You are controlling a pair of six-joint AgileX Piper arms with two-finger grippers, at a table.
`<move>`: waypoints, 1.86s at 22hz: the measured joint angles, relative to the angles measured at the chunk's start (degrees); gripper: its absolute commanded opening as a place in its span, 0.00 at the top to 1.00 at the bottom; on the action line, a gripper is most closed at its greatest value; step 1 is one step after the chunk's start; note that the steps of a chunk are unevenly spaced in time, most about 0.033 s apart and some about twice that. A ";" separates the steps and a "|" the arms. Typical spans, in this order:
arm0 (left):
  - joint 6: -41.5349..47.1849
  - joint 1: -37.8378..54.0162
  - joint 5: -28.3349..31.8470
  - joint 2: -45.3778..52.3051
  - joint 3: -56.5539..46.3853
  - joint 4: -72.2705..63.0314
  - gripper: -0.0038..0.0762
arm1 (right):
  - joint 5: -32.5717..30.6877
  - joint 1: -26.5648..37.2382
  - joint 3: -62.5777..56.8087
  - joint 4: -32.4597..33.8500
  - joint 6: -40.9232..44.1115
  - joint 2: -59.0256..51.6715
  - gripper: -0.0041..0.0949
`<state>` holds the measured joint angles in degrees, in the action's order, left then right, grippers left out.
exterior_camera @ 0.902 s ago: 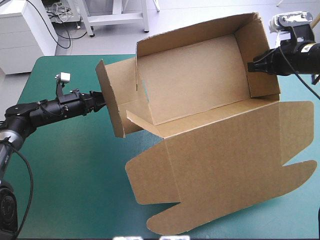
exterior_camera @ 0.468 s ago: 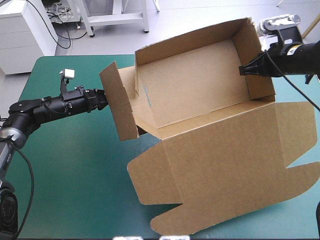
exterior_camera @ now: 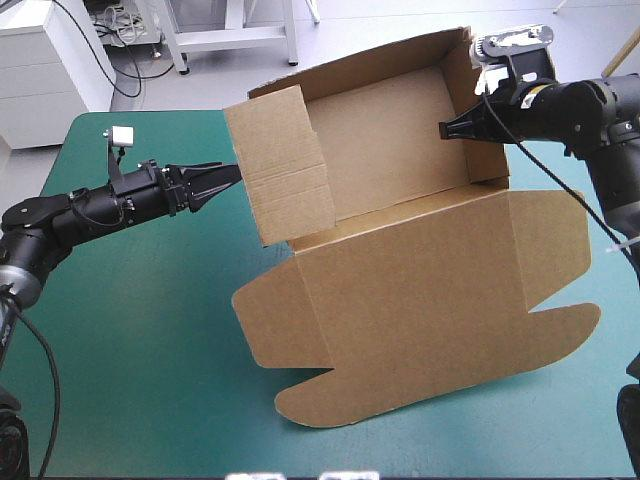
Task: Fold the box
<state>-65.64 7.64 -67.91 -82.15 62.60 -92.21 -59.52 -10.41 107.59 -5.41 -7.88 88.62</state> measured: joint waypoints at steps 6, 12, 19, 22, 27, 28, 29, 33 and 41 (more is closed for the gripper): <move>0.08 -6.65 -0.32 0.67 2.66 -0.75 0.10 | 2.52 -3.71 0.00 3.60 2.12 0.32 0.97; 2.42 -9.52 4.05 0.67 3.55 2.03 0.19 | 3.29 -3.76 0.00 4.60 2.99 0.33 0.97; 22.30 -19.22 25.00 0.67 11.36 22.36 0.24 | 7.18 -3.76 0.00 5.41 5.11 0.33 0.97; 29.46 -23.23 30.31 0.67 14.79 31.51 0.26 | 8.10 -3.76 0.00 6.35 5.90 0.44 0.97; 48.01 -30.11 34.83 -0.21 21.34 55.07 0.27 | 8.92 -3.70 0.00 7.09 7.88 1.31 0.97; 54.97 -31.76 33.69 -1.21 23.36 63.80 0.27 | 9.20 -3.70 0.00 6.80 7.88 1.63 0.97; 58.67 -32.61 32.69 -1.81 24.47 68.36 0.27 | 9.27 -3.70 0.00 6.69 7.88 1.90 0.97; 73.16 -35.04 29.44 -3.88 28.36 85.05 0.27 | 9.46 -3.76 0.00 6.25 8.59 2.75 0.97; 87.17 -35.63 29.88 -3.94 28.80 93.98 0.81 | 10.42 -3.76 0.00 4.26 10.49 3.24 0.97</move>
<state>21.54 -28.00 -38.03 -86.09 91.40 1.77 -49.09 -14.16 107.59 -1.15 2.61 91.86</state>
